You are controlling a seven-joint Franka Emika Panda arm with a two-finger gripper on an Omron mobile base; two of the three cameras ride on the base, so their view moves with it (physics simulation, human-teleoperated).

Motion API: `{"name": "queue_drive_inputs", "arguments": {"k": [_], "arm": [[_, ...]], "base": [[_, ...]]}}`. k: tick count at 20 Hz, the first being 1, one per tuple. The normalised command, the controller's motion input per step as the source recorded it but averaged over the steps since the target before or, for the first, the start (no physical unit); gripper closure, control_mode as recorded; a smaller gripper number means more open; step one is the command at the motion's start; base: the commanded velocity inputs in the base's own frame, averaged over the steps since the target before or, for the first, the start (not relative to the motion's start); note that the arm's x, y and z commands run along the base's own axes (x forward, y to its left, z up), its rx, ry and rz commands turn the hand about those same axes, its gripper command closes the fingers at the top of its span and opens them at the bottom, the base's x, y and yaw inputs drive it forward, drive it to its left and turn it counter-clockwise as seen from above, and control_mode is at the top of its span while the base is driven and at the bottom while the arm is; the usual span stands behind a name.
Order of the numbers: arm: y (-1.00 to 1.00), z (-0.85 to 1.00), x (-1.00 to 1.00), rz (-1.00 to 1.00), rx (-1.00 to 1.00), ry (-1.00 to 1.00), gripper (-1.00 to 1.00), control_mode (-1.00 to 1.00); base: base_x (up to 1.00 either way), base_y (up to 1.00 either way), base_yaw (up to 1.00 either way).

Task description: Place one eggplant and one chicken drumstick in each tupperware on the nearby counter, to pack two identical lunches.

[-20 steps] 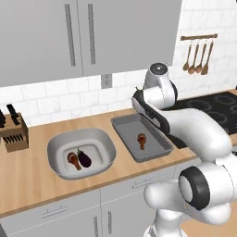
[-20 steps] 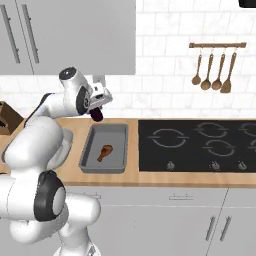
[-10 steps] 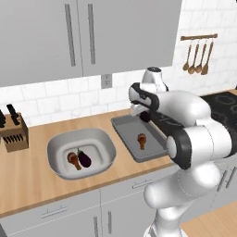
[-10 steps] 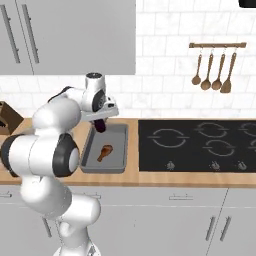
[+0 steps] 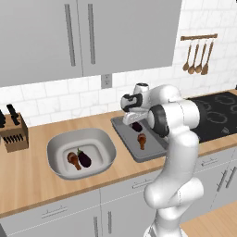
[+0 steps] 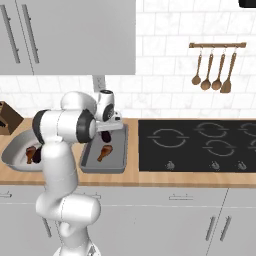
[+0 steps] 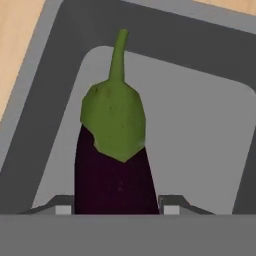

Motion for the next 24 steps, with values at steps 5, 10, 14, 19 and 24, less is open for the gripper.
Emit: {"name": "queue_drive_inputs", "arguments": {"k": [5,10,14,19,24], "arm": [[0.21,-0.63,0.77,-0.01,0.0,0.13,-1.0,-1.0],[0.0,-0.01,-0.2,-0.02,0.0,-0.01,-1.0,-1.0],[0.0,0.0,-0.94,-0.01,0.02,-0.1,-1.0,-1.0],[-0.23,-0.01,-1.0,-0.03,0.07,-0.08,-1.0,-1.0],[-0.55,0.28,-1.0,-0.05,0.14,-0.46,-1.0,-1.0]], "base": [[0.0,0.0,0.0],[0.0,0.0,0.0],[0.0,0.0,0.0],[0.0,0.0,0.0],[0.0,0.0,0.0]]}}
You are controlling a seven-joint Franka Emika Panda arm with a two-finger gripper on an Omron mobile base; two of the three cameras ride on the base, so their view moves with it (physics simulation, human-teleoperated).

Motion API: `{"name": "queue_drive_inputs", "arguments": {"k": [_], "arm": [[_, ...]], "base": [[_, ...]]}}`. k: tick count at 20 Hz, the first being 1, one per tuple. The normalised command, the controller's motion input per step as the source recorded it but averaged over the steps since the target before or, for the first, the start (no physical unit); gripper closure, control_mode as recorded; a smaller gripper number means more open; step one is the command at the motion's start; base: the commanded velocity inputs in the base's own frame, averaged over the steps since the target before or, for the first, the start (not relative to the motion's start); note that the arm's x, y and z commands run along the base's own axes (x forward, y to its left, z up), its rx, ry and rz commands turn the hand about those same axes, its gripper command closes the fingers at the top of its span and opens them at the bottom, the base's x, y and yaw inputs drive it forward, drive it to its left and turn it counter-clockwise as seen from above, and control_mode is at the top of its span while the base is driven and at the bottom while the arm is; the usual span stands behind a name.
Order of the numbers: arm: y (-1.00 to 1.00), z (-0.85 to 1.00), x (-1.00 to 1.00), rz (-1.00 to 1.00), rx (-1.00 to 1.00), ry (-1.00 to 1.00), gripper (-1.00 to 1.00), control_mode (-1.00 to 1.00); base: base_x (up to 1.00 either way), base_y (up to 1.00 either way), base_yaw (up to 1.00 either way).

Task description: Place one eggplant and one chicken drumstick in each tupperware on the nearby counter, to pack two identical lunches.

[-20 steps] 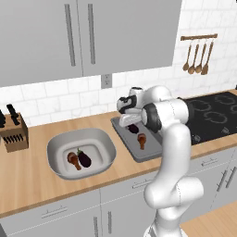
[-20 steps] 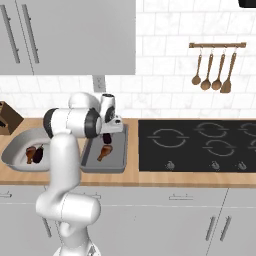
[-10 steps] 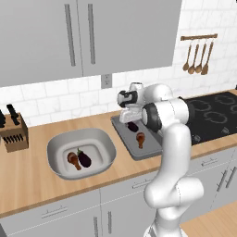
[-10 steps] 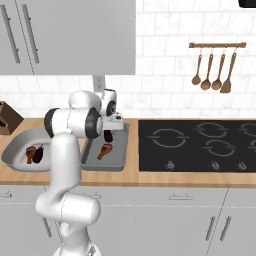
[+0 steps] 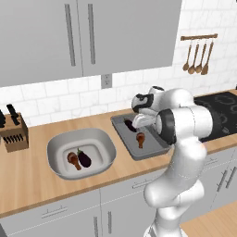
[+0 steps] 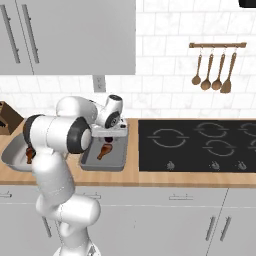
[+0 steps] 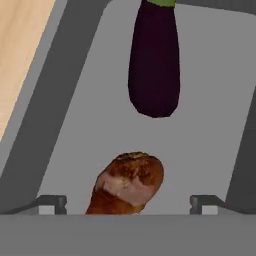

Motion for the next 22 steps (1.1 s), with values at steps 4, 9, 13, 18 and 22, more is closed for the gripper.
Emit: {"name": "queue_drive_inputs", "arguments": {"k": [4,9,13,18,22], "arm": [[-0.54,0.62,-1.0,-0.01,0.13,-0.65,-1.0,-1.0],[-0.58,0.92,-1.0,0.0,0.11,-0.76,-1.0,-1.0],[-0.45,1.0,-1.0,0.0,0.06,-0.68,-1.0,-1.0],[-0.2,1.0,-0.88,-0.06,0.0,-0.51,-1.0,-1.0],[-0.03,1.0,-0.69,-0.04,0.0,-0.36,-1.0,-1.0]], "base": [[0.0,0.0,0.0],[0.0,0.0,0.0],[0.0,0.0,0.0],[0.0,0.0,0.0],[0.0,0.0,0.0]]}}
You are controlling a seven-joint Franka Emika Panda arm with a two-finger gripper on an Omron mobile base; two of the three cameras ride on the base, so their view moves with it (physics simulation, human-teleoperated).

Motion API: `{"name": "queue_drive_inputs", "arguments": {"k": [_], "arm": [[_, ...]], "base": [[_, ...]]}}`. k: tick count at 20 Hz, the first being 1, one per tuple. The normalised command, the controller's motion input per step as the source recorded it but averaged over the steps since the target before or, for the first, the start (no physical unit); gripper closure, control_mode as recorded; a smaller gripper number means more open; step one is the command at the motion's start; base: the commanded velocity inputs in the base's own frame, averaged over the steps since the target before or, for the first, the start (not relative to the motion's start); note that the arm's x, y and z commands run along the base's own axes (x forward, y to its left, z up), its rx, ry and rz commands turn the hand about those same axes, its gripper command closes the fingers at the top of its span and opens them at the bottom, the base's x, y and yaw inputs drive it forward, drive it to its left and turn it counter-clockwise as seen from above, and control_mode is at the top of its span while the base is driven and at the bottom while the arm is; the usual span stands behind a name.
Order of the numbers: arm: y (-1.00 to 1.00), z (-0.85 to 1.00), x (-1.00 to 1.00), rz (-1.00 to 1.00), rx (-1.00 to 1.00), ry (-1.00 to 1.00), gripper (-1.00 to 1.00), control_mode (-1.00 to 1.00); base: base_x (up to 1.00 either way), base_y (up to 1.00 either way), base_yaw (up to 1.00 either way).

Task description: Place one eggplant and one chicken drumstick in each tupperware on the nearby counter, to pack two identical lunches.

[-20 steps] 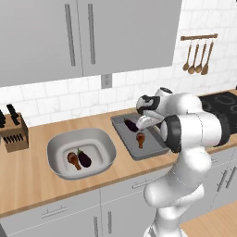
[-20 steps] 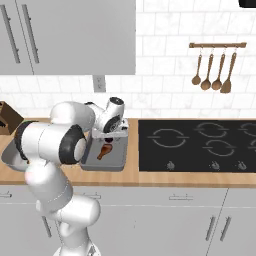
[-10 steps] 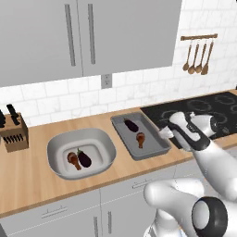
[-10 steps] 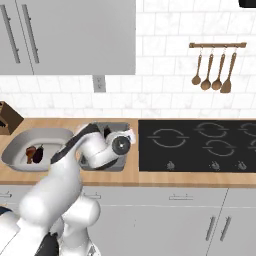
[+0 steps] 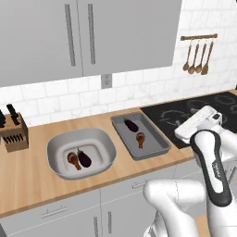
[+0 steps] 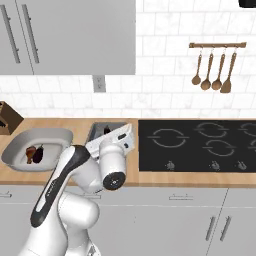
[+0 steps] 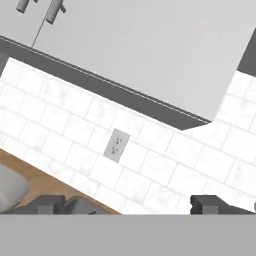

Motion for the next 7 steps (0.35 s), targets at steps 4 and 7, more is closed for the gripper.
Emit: {"name": "queue_drive_inputs", "arguments": {"k": [4,7], "arm": [[0.03,1.0,-0.18,0.0,-0.04,-0.24,-1.0,-1.0],[0.15,1.0,-0.18,0.0,-0.13,-0.31,-1.0,-1.0]], "base": [[0.0,0.0,0.0],[0.0,0.0,0.0]]}}
